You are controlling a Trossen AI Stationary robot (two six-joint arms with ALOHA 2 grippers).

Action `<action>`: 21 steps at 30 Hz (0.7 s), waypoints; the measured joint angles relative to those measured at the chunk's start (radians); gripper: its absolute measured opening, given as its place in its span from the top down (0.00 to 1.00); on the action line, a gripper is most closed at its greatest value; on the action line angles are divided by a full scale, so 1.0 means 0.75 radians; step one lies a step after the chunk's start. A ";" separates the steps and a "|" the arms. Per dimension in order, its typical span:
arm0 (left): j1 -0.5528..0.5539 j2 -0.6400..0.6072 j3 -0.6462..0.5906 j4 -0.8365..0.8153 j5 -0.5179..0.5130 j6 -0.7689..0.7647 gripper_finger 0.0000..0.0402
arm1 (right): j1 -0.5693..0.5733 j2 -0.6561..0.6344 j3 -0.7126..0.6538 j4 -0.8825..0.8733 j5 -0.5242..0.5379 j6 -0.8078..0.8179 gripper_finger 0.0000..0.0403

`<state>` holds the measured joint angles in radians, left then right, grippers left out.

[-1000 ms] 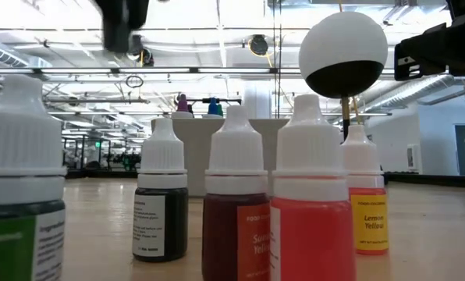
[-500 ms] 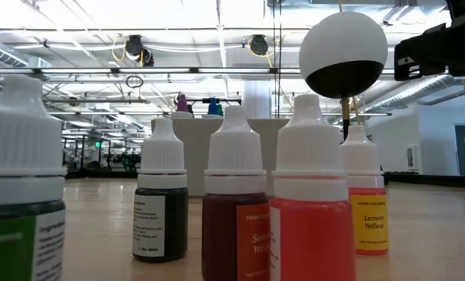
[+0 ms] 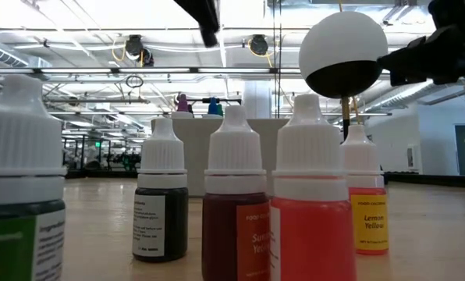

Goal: Pick & Place food coloring
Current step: Put the small blue food coloring bottle into the gray bin

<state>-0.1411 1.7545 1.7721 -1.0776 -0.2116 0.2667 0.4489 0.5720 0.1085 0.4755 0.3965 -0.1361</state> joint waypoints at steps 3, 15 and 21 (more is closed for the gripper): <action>0.023 0.051 0.000 0.082 0.001 0.056 0.82 | -0.004 0.000 0.000 -0.012 0.000 0.002 1.00; 0.084 0.329 -0.002 0.325 0.038 0.173 0.82 | -0.004 0.000 0.000 -0.013 -0.001 -0.027 1.00; 0.077 0.416 -0.002 0.336 0.041 0.175 0.82 | -0.004 0.000 0.000 0.006 -0.005 -0.029 1.00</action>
<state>-0.0832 2.0668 1.7710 -0.8258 -0.1806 0.3981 0.4458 0.5720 0.1084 0.4799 0.3927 -0.1579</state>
